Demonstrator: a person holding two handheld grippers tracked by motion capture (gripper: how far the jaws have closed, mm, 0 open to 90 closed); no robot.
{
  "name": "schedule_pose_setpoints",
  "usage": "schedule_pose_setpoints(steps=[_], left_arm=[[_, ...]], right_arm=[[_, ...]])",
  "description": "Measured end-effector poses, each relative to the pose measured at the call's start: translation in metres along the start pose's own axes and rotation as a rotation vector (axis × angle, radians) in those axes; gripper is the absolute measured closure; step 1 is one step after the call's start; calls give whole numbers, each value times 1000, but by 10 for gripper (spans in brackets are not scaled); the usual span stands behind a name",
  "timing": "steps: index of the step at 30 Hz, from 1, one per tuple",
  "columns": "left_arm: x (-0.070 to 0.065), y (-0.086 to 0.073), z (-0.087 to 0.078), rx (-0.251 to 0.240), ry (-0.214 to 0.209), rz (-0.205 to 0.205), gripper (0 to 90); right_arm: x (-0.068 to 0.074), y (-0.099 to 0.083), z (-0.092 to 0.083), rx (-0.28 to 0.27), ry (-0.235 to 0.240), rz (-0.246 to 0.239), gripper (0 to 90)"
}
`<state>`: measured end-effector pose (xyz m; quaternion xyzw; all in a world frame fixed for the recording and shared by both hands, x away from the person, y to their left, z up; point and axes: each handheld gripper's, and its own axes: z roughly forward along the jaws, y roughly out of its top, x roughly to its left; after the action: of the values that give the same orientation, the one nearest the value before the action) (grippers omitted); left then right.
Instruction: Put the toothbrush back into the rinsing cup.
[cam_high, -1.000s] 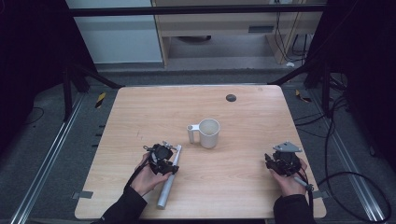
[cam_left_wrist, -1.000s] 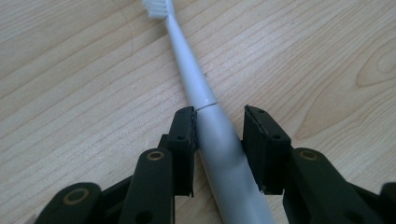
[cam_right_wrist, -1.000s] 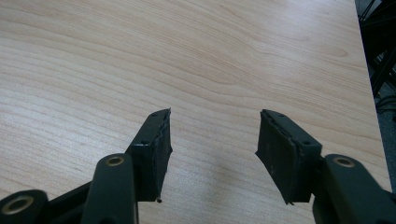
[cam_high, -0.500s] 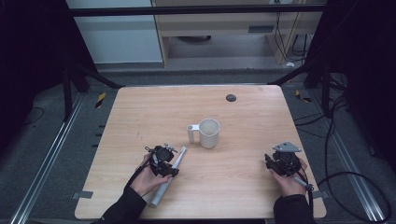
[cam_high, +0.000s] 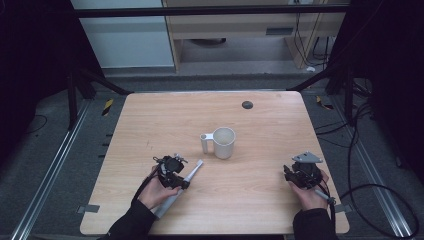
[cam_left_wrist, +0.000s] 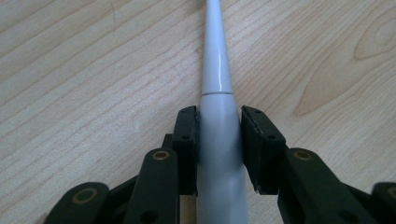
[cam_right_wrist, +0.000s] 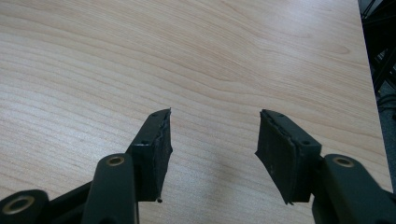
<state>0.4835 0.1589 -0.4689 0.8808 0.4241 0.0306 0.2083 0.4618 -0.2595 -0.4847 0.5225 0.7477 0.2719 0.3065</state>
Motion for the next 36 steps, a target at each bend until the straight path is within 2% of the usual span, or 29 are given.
schedule_pose_setpoints(steps=[5,13,20,25,32,36], left_arm=[[-4,-1,-10,-20,-2,24,670],[-4,-4,-36,-109,-34,23,672],[-2,-7,-53,-192,-24,21,673],[-3,-8,-62,-228,-19,30,673],[-7,-10,-83,-335,-9,45,674],[-9,-11,-96,-413,5,58,673]], right_arm=[[-1,-1,0,1,1,6,450],[-1,-1,-1,-3,-1,-3,453],[-1,-1,-1,1,0,7,453],[-1,-1,-1,2,0,8,454],[-2,-1,-1,-2,-1,9,454],[-2,-1,-2,-3,-3,11,454]])
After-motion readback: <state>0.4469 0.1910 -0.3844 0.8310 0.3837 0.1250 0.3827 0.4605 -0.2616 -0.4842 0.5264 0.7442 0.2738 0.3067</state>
